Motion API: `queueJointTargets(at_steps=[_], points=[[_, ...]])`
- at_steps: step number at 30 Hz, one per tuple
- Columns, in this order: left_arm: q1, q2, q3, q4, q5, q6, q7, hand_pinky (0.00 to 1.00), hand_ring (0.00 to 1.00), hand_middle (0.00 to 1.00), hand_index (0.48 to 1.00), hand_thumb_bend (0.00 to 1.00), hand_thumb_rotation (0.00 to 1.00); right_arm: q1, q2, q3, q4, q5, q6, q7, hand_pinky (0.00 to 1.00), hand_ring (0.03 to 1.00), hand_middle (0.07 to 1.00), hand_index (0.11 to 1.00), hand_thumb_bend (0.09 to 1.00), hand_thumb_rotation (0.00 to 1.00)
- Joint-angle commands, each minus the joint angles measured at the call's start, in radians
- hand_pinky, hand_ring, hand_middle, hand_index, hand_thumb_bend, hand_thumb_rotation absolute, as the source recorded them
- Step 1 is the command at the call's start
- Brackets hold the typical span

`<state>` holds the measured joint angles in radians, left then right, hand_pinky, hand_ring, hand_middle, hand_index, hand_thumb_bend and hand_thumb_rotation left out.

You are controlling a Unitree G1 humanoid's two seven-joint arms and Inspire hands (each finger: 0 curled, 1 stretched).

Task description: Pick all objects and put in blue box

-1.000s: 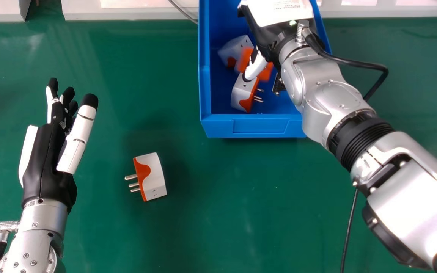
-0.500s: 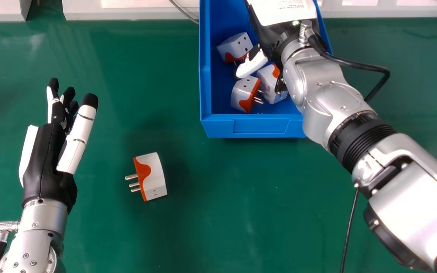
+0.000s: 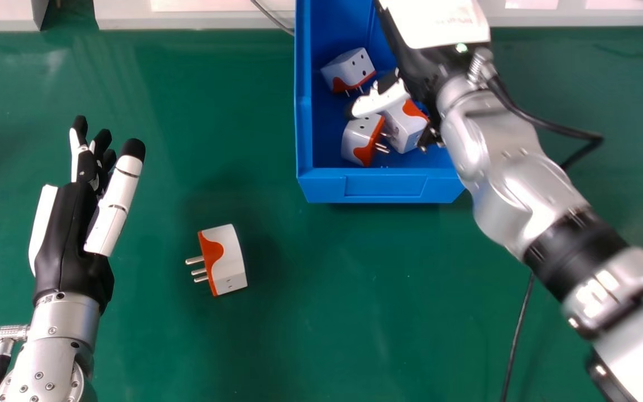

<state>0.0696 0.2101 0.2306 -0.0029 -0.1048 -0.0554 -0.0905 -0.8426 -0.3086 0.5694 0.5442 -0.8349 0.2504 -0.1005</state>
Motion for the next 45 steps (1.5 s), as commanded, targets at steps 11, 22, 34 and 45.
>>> queueJointTargets(at_steps=[11, 22, 34, 45], points=[[-0.025, 0.011, 0.012, 0.030, -0.001, -0.028, -0.010, 1.00, 1.00, 1.00, 1.000, 0.53, 0.77, 0.498, -0.108, -0.185, -0.773, -0.049, -0.003, -0.007, 0.93, 0.996, 1.000, 0.984, 0.595, 0.41], [-0.017, 0.010, 0.022, 0.036, 0.003, -0.039, -0.013, 1.00, 1.00, 1.00, 1.000, 0.55, 0.77, 0.930, -0.085, -0.249, -1.076, -0.033, -0.185, -0.072, 0.94, 1.000, 1.000, 0.997, 0.550, 0.42], [-0.004, 0.017, 0.023, 0.066, 0.018, -0.085, -0.014, 1.00, 1.00, 1.00, 1.000, 0.53, 0.77, 1.126, -0.159, -0.286, -0.993, -0.038, -0.529, -0.198, 0.96, 1.000, 1.000, 0.980, 0.518, 0.46], [0.009, 0.019, 0.017, 0.079, 0.042, -0.118, -0.011, 1.00, 1.00, 1.00, 1.000, 0.54, 0.77, 1.141, -0.185, -0.259, -0.894, -0.044, -0.712, -0.181, 0.96, 1.000, 1.000, 0.971, 0.486, 0.48]])
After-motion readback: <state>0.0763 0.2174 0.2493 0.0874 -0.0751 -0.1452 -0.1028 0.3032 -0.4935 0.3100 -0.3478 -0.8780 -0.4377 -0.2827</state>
